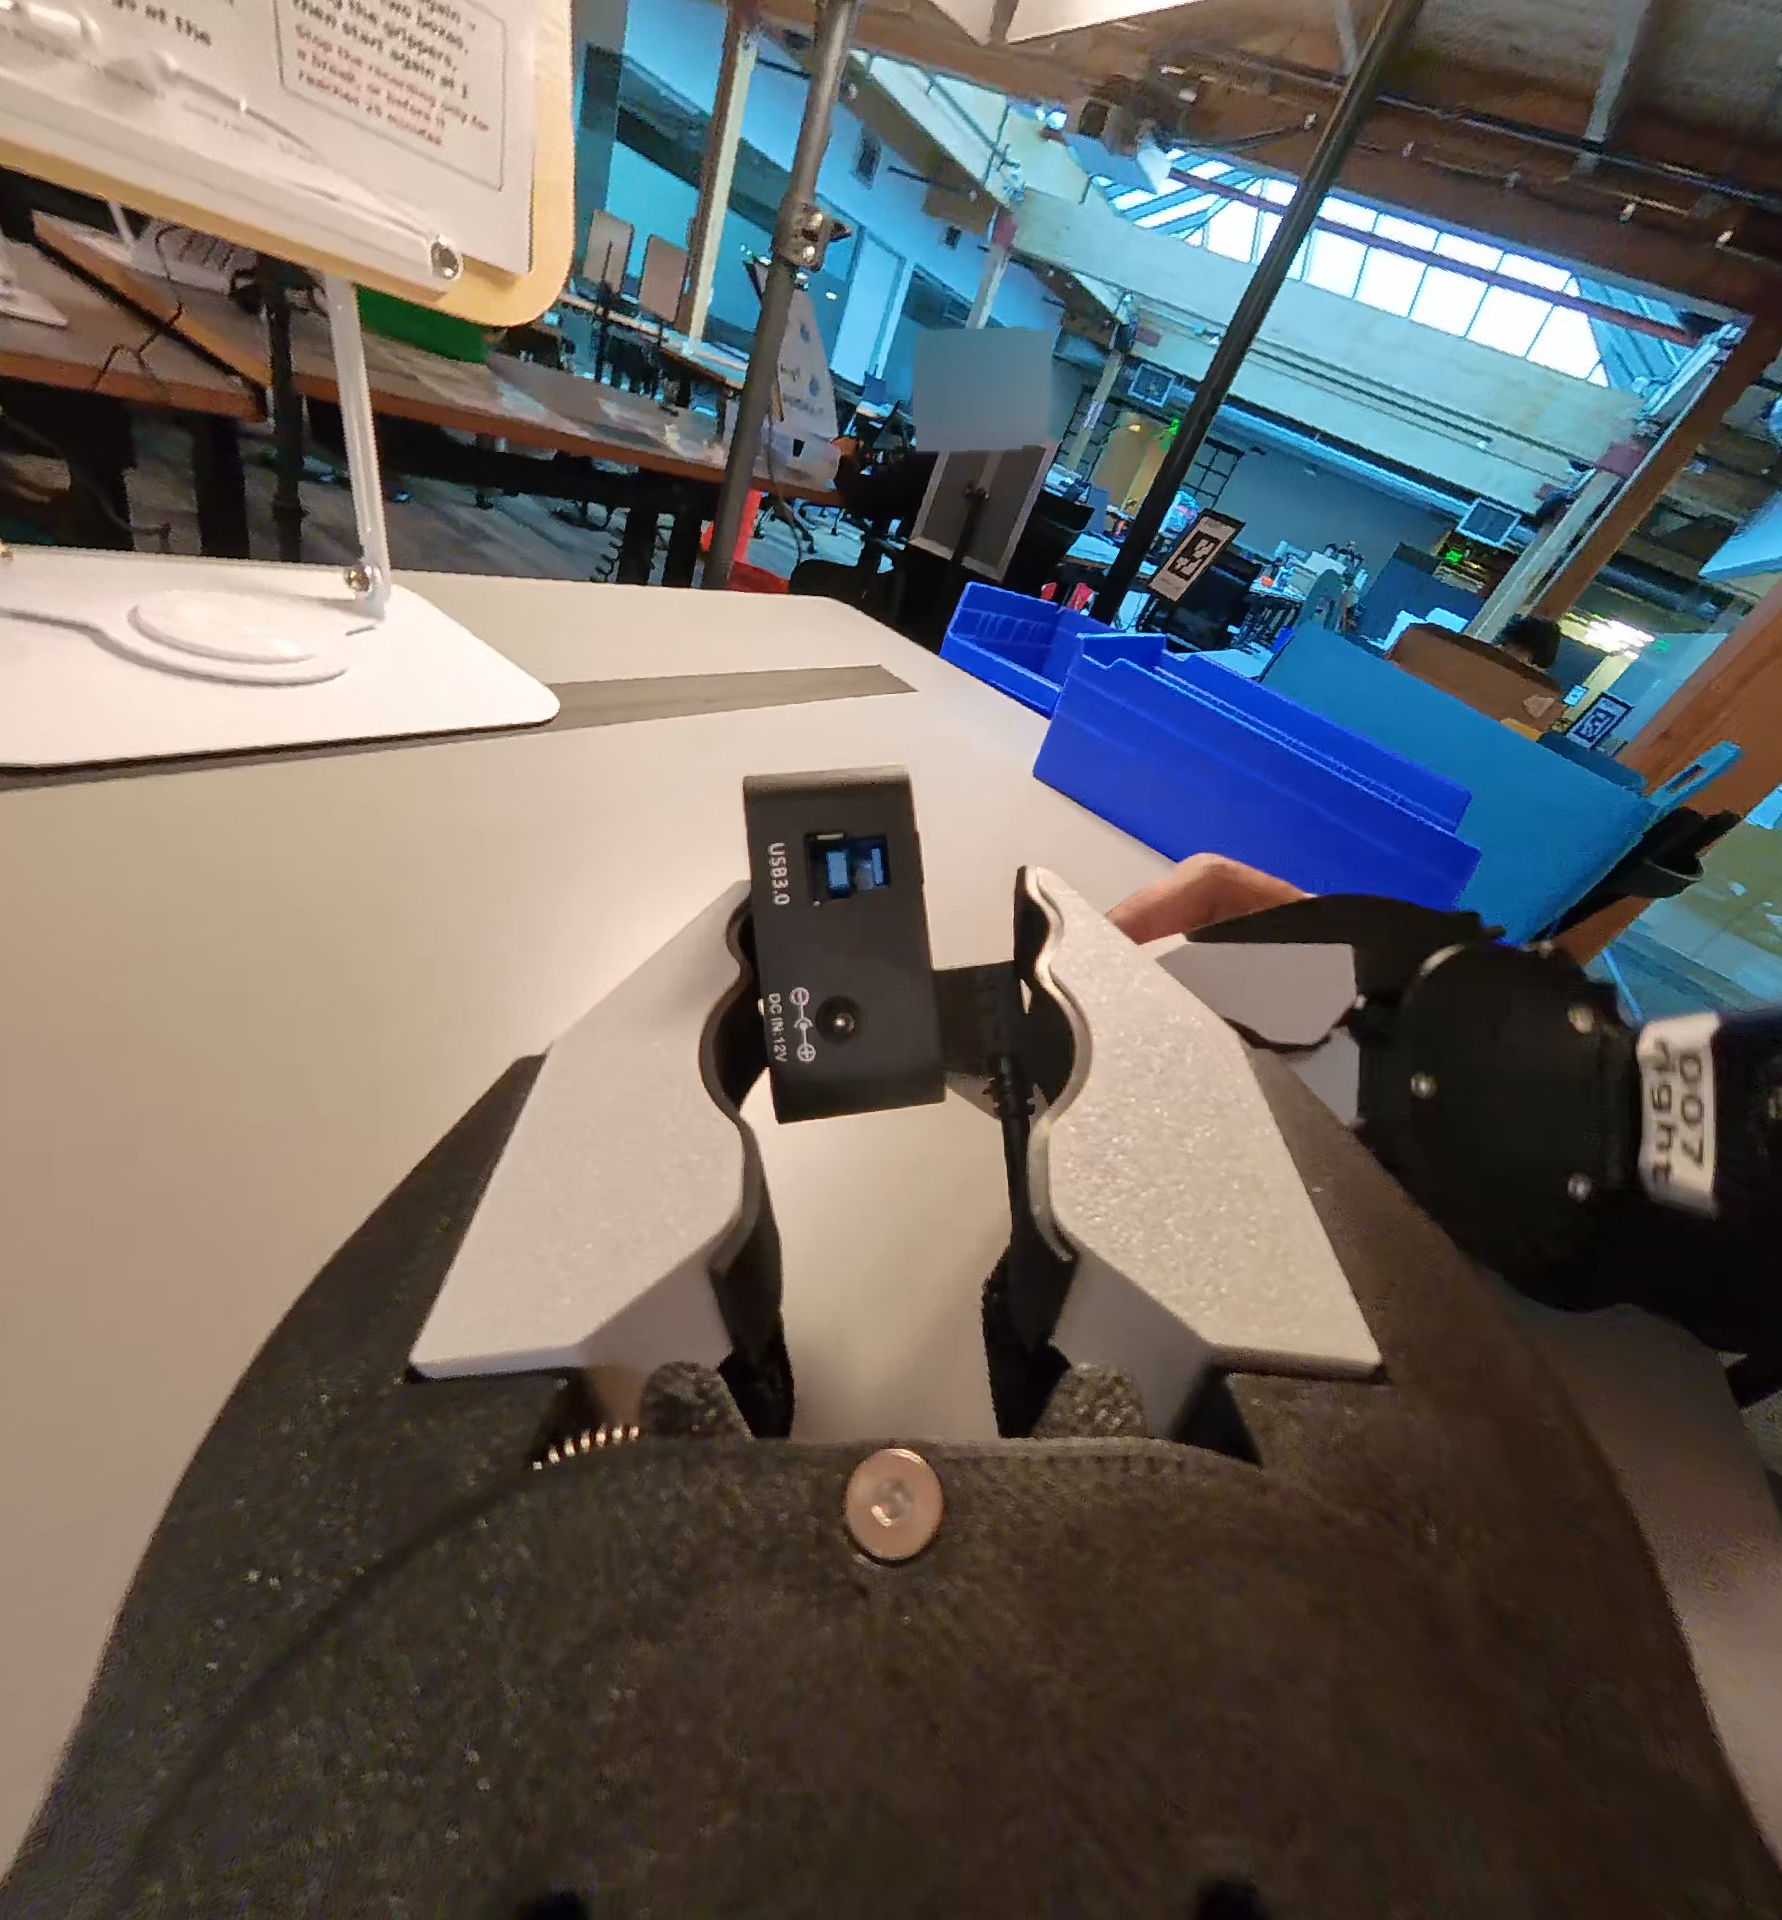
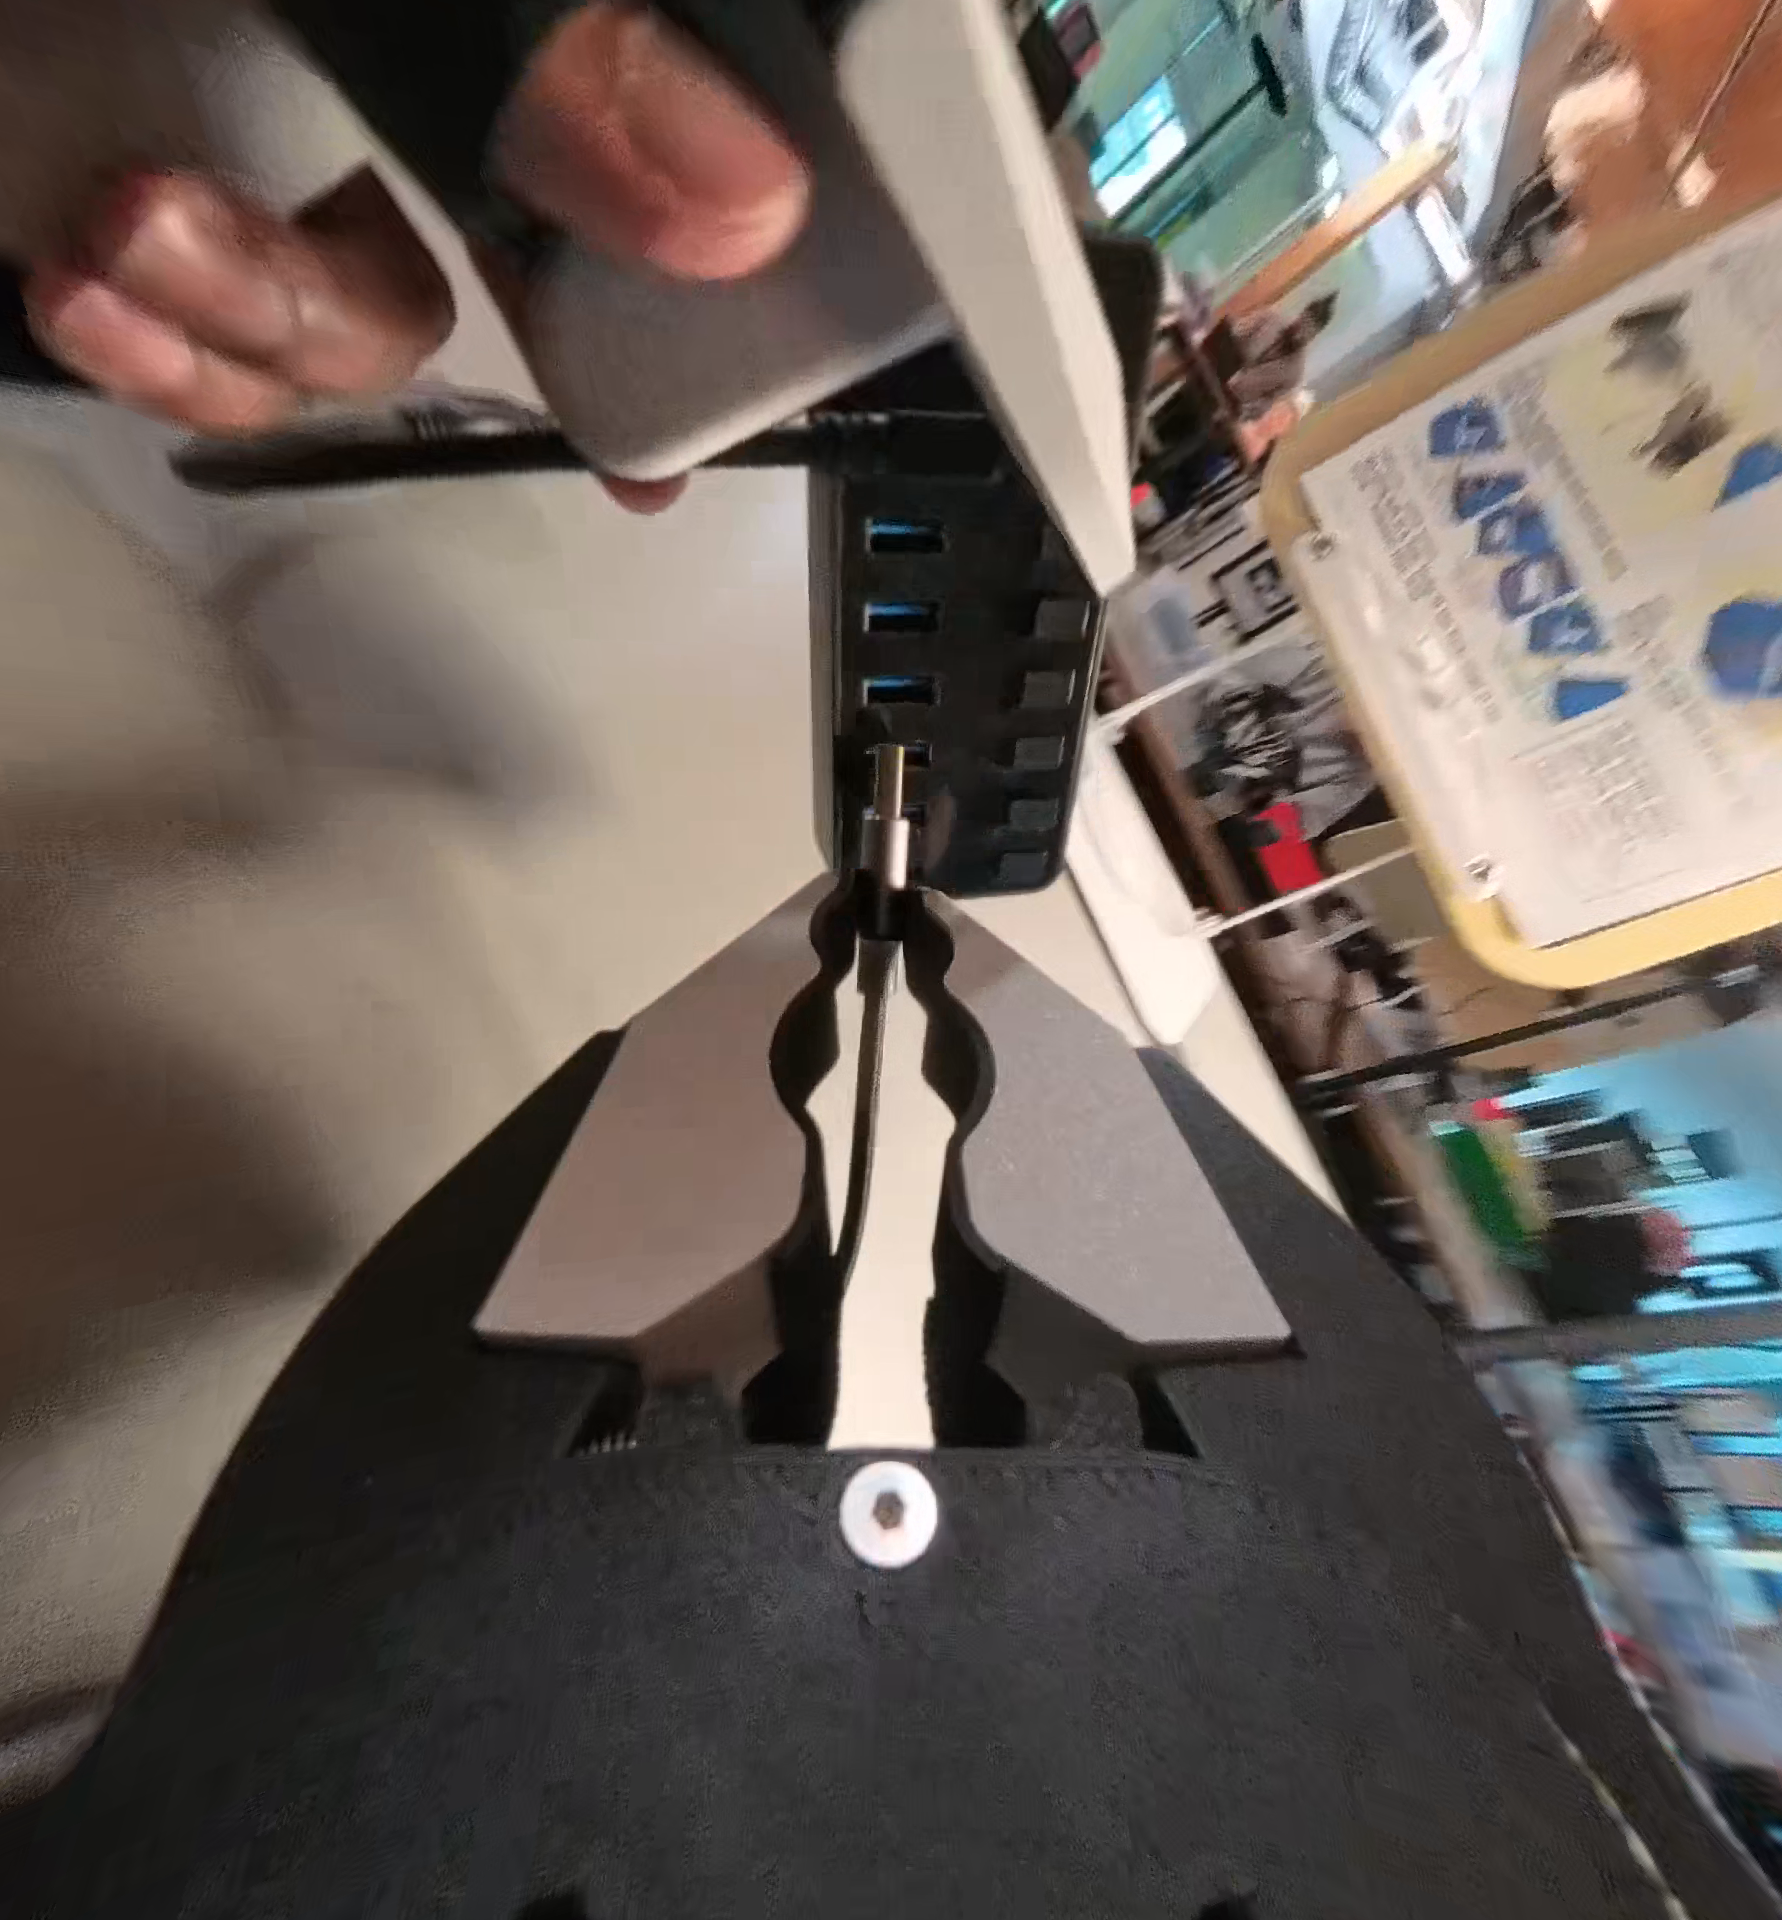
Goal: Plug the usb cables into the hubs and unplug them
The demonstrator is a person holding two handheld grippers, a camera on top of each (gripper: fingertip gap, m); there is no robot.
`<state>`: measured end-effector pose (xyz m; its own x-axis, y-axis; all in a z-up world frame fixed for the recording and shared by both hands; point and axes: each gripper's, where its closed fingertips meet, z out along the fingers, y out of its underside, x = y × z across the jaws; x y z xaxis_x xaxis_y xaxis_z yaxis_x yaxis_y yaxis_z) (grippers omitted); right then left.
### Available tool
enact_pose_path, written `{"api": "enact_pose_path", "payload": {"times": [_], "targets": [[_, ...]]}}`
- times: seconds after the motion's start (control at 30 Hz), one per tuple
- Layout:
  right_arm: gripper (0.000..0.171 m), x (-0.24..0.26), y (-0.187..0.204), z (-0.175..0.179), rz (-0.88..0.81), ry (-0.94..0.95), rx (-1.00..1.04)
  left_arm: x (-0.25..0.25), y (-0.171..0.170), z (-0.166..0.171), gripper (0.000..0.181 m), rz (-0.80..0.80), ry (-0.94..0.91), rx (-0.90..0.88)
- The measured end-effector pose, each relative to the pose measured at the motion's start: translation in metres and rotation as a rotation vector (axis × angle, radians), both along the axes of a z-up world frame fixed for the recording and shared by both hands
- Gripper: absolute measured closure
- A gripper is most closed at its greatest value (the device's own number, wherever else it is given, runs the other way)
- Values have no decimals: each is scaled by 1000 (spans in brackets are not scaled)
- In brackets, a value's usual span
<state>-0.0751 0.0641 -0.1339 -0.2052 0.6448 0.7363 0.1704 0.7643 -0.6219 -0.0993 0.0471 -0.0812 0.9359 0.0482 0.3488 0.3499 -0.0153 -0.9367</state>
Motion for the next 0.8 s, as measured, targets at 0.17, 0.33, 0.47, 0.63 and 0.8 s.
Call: {"api": "enact_pose_path", "payload": {"times": [0.17, 0.33, 0.47, 0.63, 0.8], "targets": [[164, 7, -3, -1, 23, -126, -403, 10, 2, 7, 133, -19, 88, 29], [164, 11, -6, 2, 47, -217, -651, 18, 2, 12, 134, -37, 166, 44], [164, 15, -9, 4, 61, -293, -836, 23, 2, 16, 134, -54, 217, 66], [164, 21, -11, 6, 67, -379, -1017, 34, 3, 17, 134, -92, 322, 79], [165, 28, -11, 1, 50, -467, -1100, 50, 5, 14, 150, -118, 540, 56]]}}
